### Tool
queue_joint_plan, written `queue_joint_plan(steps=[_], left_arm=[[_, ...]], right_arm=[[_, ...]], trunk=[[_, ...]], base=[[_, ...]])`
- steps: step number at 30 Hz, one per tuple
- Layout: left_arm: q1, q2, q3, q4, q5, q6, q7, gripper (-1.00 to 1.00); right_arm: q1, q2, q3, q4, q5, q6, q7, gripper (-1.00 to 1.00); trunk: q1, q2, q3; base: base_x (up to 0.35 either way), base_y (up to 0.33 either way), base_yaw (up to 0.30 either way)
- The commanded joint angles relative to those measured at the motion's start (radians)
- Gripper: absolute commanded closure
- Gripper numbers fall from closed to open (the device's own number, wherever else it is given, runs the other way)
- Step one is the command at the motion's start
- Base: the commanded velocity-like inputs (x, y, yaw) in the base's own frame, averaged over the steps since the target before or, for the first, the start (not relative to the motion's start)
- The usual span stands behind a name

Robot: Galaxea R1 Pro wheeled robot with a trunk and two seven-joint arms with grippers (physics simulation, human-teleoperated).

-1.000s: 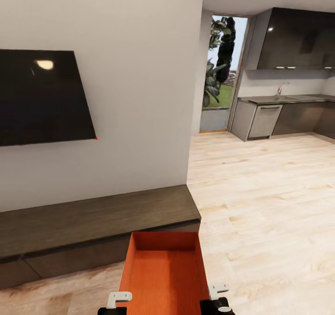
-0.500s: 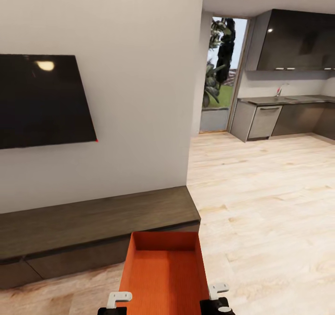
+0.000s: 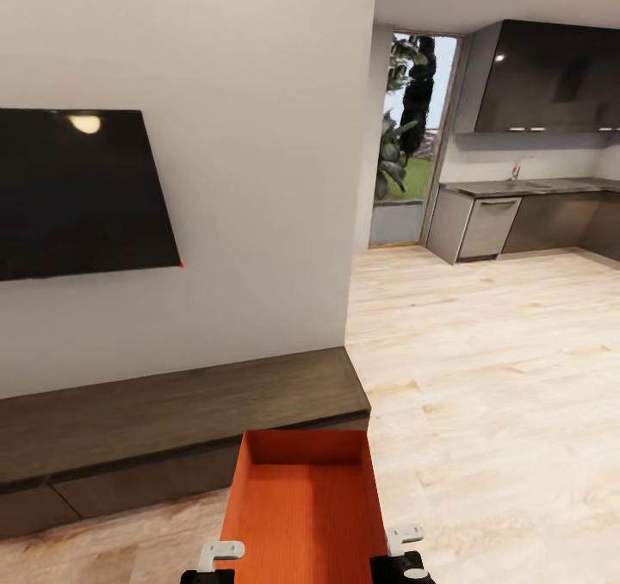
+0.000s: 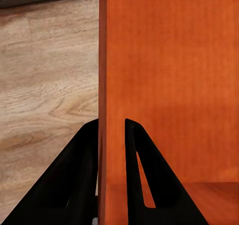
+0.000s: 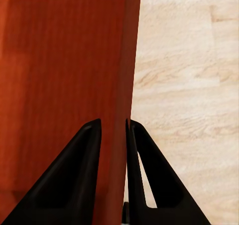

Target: Move the two storage containers from the living room to the garage. In the garage, place one container on the floor and stack the other container on top of it (either order is fine).

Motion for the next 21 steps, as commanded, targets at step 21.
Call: queue_joint_plan(steps=[21], left_arm=[[0.0,-0.001,-0.028,0.004,0.016,-0.004,0.004,1.0]], right_arm=[[-0.001,0.002,0.013,-0.004,-0.004,-0.006,0.001,1.0]], trunk=[[-0.081,0.146,0.065]], base=[[0.0,0.0,0.0]])
